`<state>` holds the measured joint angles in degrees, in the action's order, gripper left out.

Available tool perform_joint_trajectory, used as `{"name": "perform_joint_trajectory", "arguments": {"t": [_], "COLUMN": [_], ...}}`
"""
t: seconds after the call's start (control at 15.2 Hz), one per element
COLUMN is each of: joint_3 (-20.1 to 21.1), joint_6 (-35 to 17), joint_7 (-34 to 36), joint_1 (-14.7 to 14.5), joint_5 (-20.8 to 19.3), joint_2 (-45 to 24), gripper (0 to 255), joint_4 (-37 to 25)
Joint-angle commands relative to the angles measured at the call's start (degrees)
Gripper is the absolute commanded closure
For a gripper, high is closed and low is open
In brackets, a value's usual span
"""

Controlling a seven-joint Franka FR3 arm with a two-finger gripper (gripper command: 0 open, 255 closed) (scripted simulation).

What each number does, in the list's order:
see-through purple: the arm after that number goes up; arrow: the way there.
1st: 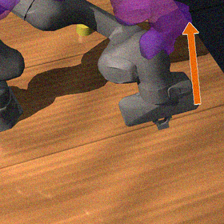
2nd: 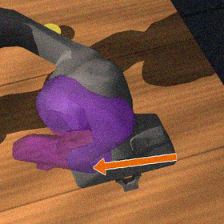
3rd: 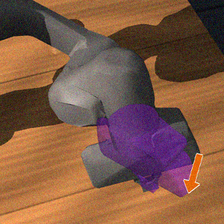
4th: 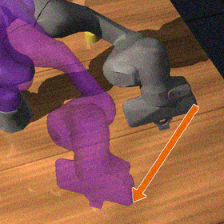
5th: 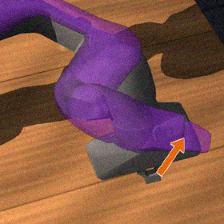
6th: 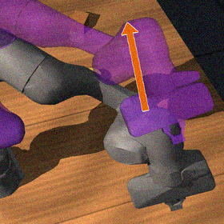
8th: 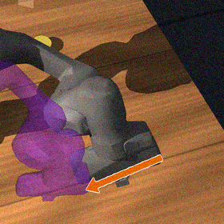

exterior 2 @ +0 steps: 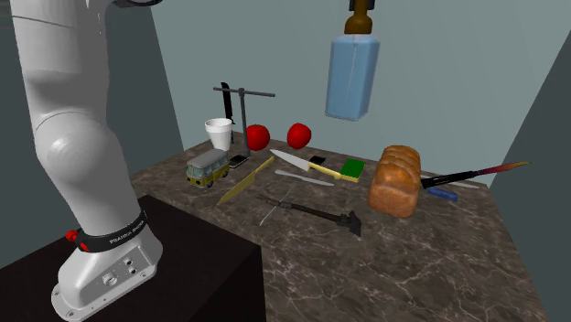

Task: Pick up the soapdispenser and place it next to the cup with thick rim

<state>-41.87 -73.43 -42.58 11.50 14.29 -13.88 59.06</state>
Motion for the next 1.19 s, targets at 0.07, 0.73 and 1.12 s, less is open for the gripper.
{"name": "perform_joint_trajectory", "arguments": {"t": [0.07, 0.73, 1.12], "joint_3": [-0.1, 3.3, 10.8], "joint_6": [4.6, -1.9, -6.1], "joint_7": [-0.4, 12.5, 24.4], "joint_1": [3.1, -13.4, -19.6], "joint_5": [3.0, -9.5, -15.9], "joint_2": [-3.4, 11.9, 21.4], "gripper": [255, 255, 255], "joint_4": [-7.4, 10.2, 21.8]}}
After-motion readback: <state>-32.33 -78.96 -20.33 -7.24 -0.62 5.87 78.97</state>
